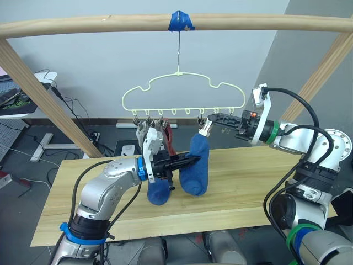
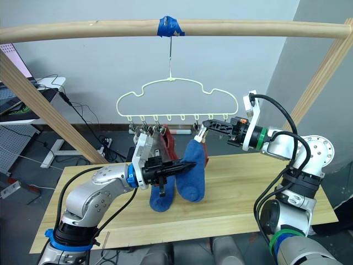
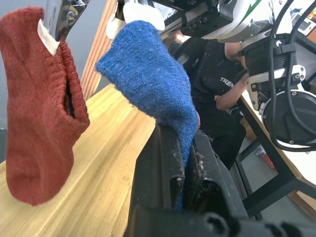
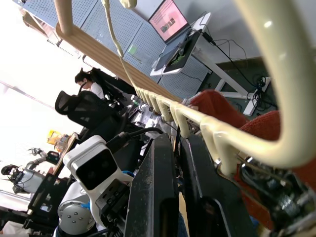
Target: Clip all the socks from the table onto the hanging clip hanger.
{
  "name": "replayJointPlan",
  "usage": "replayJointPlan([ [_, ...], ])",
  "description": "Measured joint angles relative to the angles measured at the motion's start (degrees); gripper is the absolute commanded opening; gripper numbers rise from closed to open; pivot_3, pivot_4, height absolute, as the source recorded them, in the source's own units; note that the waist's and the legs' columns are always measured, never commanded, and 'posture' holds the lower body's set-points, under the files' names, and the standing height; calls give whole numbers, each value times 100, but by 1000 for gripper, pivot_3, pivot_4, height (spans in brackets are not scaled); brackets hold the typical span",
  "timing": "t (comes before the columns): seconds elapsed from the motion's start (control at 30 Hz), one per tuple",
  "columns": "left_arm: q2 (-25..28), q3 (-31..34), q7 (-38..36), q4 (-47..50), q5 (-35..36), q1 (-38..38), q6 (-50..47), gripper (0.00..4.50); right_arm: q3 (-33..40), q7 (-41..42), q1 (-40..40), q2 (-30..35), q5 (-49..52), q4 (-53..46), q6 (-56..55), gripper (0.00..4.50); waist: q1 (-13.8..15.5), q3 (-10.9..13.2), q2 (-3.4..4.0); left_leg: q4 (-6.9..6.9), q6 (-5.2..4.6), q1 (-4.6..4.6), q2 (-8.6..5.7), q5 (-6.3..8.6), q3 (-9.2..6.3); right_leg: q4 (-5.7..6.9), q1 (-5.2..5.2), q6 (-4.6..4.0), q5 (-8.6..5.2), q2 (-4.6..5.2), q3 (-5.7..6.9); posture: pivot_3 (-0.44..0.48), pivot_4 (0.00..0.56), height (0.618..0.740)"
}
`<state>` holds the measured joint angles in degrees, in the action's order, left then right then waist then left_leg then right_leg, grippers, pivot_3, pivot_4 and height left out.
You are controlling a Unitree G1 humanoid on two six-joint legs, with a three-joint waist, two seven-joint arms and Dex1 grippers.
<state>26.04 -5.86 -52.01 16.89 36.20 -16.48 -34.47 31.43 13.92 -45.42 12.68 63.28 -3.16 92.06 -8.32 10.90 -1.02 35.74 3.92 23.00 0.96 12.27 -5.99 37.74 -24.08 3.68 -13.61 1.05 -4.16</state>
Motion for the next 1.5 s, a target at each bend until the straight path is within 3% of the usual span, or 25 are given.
replayJointPlan([
  [0.2,163,-58,-115,66,-63,305,22,33,-2,-130,-3,25,87,1,-2,0,-20,1,1,-1,0,1,0,0,-1,0,-2,-4,-2,0,0,-137,146,740],
  [0.83,-117,-57,-71,-350,-281,-287,457,33,-133,-153,-3,80,98,63,-30,0,-25,1,1,0,0,1,0,0,3,-1,-2,-2,-2,0,-2,-141,149,740],
  [1.27,126,-64,-255,-136,-268,196,382,33,-143,-153,-8,135,99,98,-54,0,-66,1,2,-2,-1,2,1,0,1,-2,-3,-4,-3,-1,-1,-140,145,740],
  [1.5,-1,-71,-224,-197,-340,-90,447,33,-182,-153,-9,132,102,97,-58,0,-87,1,2,-3,-1,2,1,0,1,-3,-3,-3,-3,-1,-1,-144,147,740],
])
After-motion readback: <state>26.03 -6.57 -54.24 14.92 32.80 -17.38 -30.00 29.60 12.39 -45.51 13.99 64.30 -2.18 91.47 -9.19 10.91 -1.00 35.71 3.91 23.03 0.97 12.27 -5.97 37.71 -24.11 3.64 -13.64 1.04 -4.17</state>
